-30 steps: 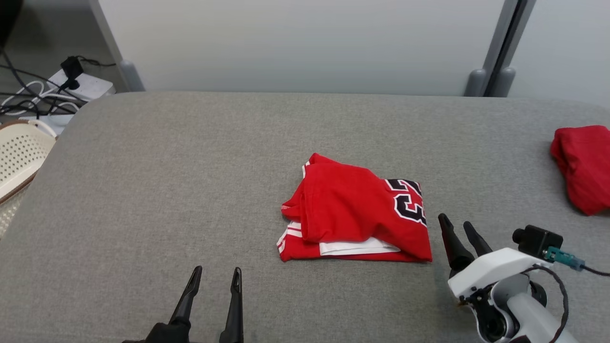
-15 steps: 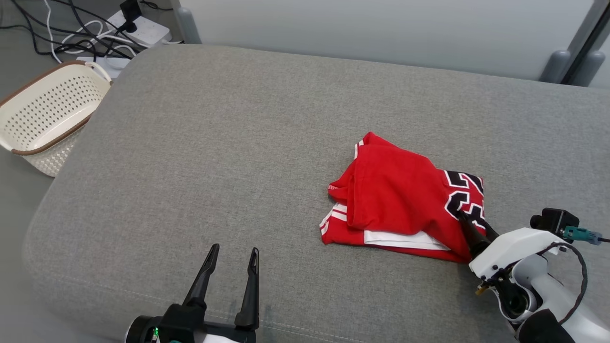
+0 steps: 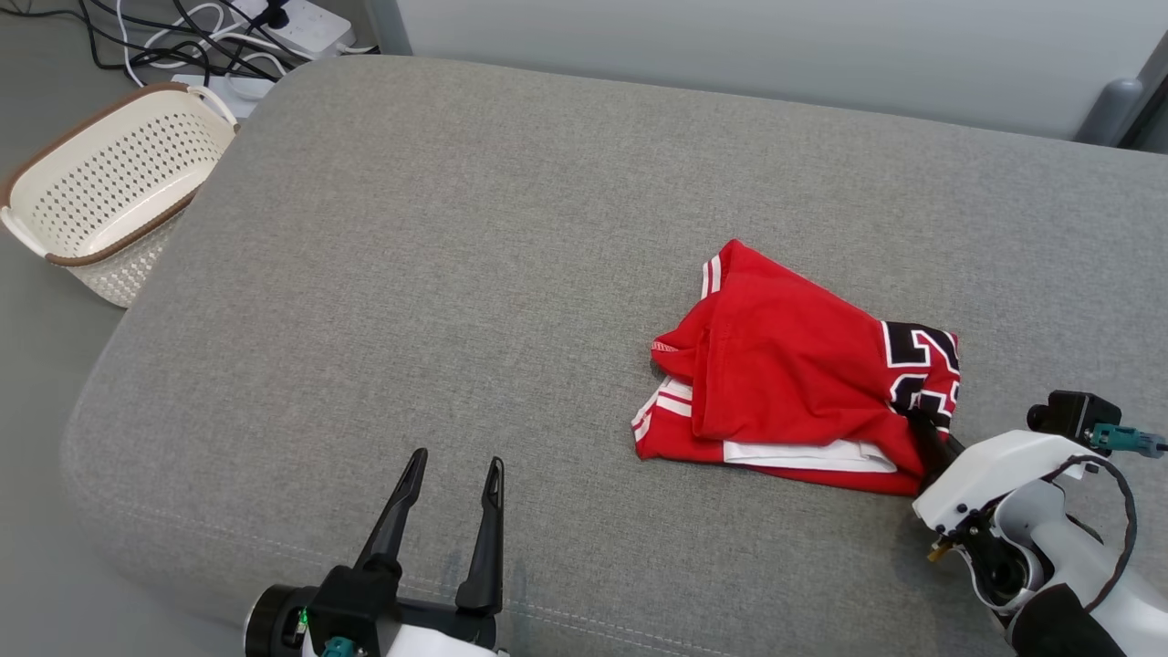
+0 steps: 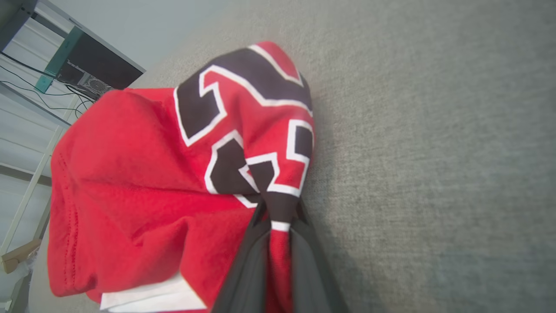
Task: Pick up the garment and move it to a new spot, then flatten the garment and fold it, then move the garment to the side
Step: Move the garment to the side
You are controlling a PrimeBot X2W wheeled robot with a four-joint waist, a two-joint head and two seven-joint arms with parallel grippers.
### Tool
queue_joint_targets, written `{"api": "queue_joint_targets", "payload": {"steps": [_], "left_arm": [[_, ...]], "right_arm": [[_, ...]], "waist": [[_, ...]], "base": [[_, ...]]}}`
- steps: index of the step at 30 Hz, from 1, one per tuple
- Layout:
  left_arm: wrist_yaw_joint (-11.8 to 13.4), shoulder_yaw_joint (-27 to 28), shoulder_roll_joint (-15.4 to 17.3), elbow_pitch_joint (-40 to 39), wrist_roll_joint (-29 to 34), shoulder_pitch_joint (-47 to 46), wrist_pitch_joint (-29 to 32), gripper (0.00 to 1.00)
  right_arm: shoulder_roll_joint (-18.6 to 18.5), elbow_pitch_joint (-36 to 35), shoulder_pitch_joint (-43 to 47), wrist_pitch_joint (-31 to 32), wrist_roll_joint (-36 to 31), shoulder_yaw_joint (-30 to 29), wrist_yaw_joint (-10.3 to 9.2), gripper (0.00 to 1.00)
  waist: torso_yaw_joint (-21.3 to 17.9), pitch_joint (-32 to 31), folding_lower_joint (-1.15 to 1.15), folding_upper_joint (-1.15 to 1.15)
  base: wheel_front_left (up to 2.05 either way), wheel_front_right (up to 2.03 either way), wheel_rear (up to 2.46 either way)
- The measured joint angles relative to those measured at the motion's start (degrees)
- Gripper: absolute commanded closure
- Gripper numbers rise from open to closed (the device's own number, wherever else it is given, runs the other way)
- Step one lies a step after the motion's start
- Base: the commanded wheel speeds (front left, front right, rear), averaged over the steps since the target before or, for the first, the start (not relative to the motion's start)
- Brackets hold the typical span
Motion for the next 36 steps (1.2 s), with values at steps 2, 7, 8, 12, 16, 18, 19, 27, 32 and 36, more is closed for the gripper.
{"api": "queue_joint_targets", "payload": {"steps": [2,7,8,12,16,18,19,27,32,36], "left_arm": [[0.0,0.0,0.0,0.0,0.0,0.0,0.0,0.00],[0.2,0.2,0.0,-0.2,0.0,-0.2,0.0,0.00],[0.2,0.2,0.0,-0.2,0.0,-0.3,0.0,0.00],[0.2,0.2,0.0,-0.2,0.0,-0.3,0.0,0.00],[0.2,0.3,0.0,-0.2,0.0,-0.3,0.0,0.00],[0.2,0.3,0.0,-0.1,0.0,-0.3,0.0,0.00],[0.1,0.3,0.0,0.0,0.0,-0.3,0.0,0.00],[0.0,0.4,0.0,0.5,0.1,-2.6,0.0,0.00],[-0.1,0.5,0.0,0.6,0.1,-4.1,0.0,0.00],[-0.4,0.6,0.0,1.0,0.3,-4.9,0.0,0.00]], "right_arm": [[-0.5,-0.9,-0.1,-1.4,-0.1,1.3,0.00,1.00],[-1.9,-3.7,-1.3,-4.1,-0.4,4.7,-0.01,1.00],[-2.4,-4.4,-1.8,-4.6,-0.7,5.5,-0.01,1.00],[-3.5,-6.4,-4.4,-6.1,-1.1,8.1,-0.01,1.00],[-3.9,-7.8,-6.1,-7.2,-1.7,11.3,-0.01,1.00],[-4.1,-7.9,-6.5,-7.4,-2.0,12.1,-0.01,1.00],[-4.2,-7.9,-6.7,-7.6,-2.1,12.4,-0.01,1.00],[-5.0,-9.1,-7.3,-8.3,-4.3,9.2,-0.01,1.00],[-5.0,-10.1,-6.2,-8.3,-6.2,4.8,-0.01,1.00],[-4.6,-10.5,-4.2,-8.3,-7.8,2.8,-0.01,1.00]], "waist": [[-0.2,0.1,0.00,0.00],[-1.5,-0.2,0.00,0.00],[-1.8,-0.3,0.00,0.00],[-3.2,-1.0,0.00,0.00],[-5.4,-1.8,0.00,0.00],[-6.5,-2.0,0.00,0.00],[-7.1,-2.0,0.00,0.00],[-13.1,-1.6,0.00,0.00],[-17.7,-0.9,0.00,0.00],[-21.8,-0.4,0.00,0.00]], "base": [[0.00,0.00,0.00],[0.00,0.00,0.00],[0.00,0.00,0.00],[0.00,0.00,0.00],[0.00,0.00,0.00],[0.00,0.00,0.00],[0.00,0.00,0.00],[0.00,0.00,0.00],[0.00,0.00,0.00],[0.00,0.00,0.00]]}}
